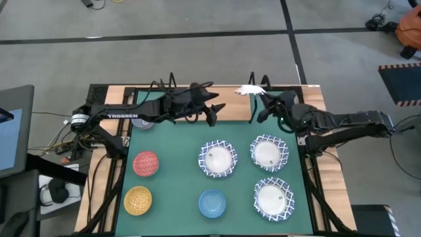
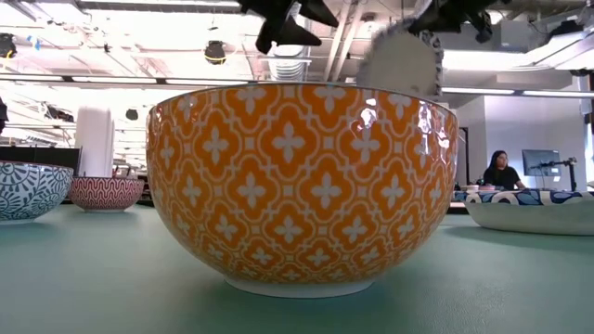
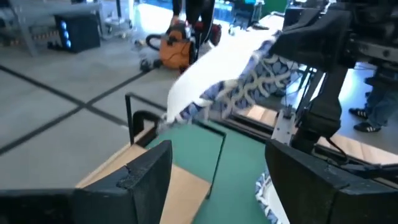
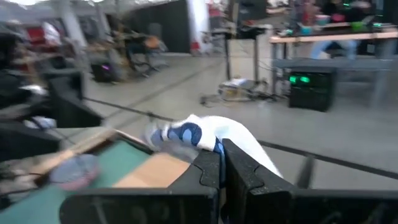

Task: Place and stack bowls onto a shelf
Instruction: Put the white bowl on the shelf

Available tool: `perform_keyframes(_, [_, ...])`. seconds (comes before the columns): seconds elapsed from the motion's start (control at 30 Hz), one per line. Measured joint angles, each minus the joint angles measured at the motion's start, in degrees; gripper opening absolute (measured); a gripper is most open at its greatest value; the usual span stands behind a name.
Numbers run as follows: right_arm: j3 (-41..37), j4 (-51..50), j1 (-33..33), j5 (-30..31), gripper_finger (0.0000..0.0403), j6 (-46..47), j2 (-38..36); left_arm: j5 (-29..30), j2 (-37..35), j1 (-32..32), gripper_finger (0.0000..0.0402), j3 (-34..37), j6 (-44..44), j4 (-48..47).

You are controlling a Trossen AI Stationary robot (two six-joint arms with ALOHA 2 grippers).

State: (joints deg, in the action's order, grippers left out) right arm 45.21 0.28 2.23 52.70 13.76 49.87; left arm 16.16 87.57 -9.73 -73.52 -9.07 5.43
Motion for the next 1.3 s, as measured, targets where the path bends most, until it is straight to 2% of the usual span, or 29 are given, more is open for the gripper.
perform_keyframes(0.13, [-0.1, 4.9, 1.4, -0.2, 0.0024, -3.9, 0.0, 0.0, 0.0, 0.8, 0.0238, 0.0, 2.6, 1.5])
perform_keyframes(0.33, [-0.1, 4.9, 1.5, -0.3, 0.0024, -5.1, 0.0, 1.7, 0.0, 1.2, 0.0237, 0.0, 3.9, 1.9])
perform_keyframes(0.6, [0.2, 2.9, 1.4, -7.1, 0.0024, -5.3, 0.1, 2.6, 0.0, 1.2, 0.0237, 0.0, 3.8, 1.9])
perform_keyframes(0.8, [0.3, 0.8, 1.1, -8.2, 0.0024, -4.8, 0.9, 2.5, 0.0, 1.2, 0.0237, 0.0, 2.4, 1.8])
perform_keyframes(1.03, [0.3, 1.0, 1.3, -14.9, 0.0024, -7.9, 2.1, 2.3, 0.1, 1.4, 0.0237, 0.0, 1.1, 0.1])
perform_keyframes(1.3, [0.3, 2.6, 1.6, -15.5, 0.0024, -9.7, 2.7, 1.8, 0.1, 2.7, 0.0221, 0.0, 1.5, -0.7])
